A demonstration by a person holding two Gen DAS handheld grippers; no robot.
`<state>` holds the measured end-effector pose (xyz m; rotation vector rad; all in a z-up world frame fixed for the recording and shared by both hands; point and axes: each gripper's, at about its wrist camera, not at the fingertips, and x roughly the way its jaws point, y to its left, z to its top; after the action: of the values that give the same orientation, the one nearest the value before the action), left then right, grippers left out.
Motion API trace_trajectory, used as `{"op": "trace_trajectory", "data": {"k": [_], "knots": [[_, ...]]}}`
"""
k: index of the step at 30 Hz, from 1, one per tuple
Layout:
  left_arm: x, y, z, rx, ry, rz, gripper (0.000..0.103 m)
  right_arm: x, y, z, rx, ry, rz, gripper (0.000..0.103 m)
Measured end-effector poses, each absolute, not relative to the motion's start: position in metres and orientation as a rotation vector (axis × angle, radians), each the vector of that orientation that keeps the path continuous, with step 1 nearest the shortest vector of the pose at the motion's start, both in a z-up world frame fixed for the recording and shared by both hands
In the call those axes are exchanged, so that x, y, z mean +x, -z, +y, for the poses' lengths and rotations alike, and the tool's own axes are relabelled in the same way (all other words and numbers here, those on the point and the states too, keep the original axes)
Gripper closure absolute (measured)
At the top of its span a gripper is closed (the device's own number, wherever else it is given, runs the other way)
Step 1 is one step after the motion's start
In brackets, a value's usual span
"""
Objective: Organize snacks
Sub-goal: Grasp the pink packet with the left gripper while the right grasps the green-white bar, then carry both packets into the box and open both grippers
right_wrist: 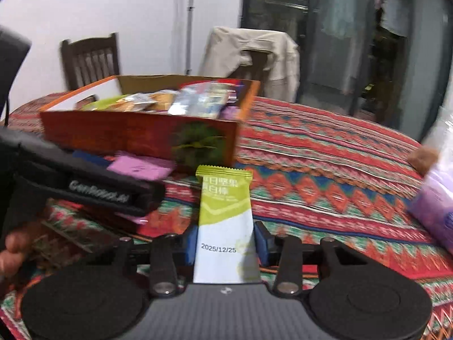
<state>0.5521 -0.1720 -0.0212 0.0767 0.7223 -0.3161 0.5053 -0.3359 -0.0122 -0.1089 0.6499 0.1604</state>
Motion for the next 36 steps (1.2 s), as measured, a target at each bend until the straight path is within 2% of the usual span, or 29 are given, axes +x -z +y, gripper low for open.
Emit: {"op": "trace_trajectory", "data": {"k": [2, 3, 4, 14, 24, 36], "knots": [[0.549, 0.022, -0.176, 0.096, 0.316, 0.703, 0.025, 0.511, 0.013, -0.342, -0.077, -0.172, 0.654, 0.062], [0.547, 0.022, -0.177, 0.120, 0.311, 0.688, 0.035, 0.514, 0.014, -0.345, -0.056, -0.182, 0.657, 0.062], [0.545, 0.021, -0.178, 0.131, 0.319, 0.683, 0.040, 0.515, 0.015, -0.345, -0.047, -0.188, 0.652, 0.060], [0.488, 0.000, -0.136, 0.073, 0.313, 0.708, 0.042, 0.501, 0.012, -0.337, -0.062, -0.216, 0.660, 0.066], [0.367, -0.018, -0.045, -0.122, 0.179, 0.690, 0.042, 0.382, 0.008, -0.312, -0.037, -0.338, 0.664, 0.065], [0.315, -0.039, -0.011, -0.149, 0.173, 0.615, 0.042, 0.309, -0.018, -0.282, -0.047, -0.375, 0.615, 0.065]]}}
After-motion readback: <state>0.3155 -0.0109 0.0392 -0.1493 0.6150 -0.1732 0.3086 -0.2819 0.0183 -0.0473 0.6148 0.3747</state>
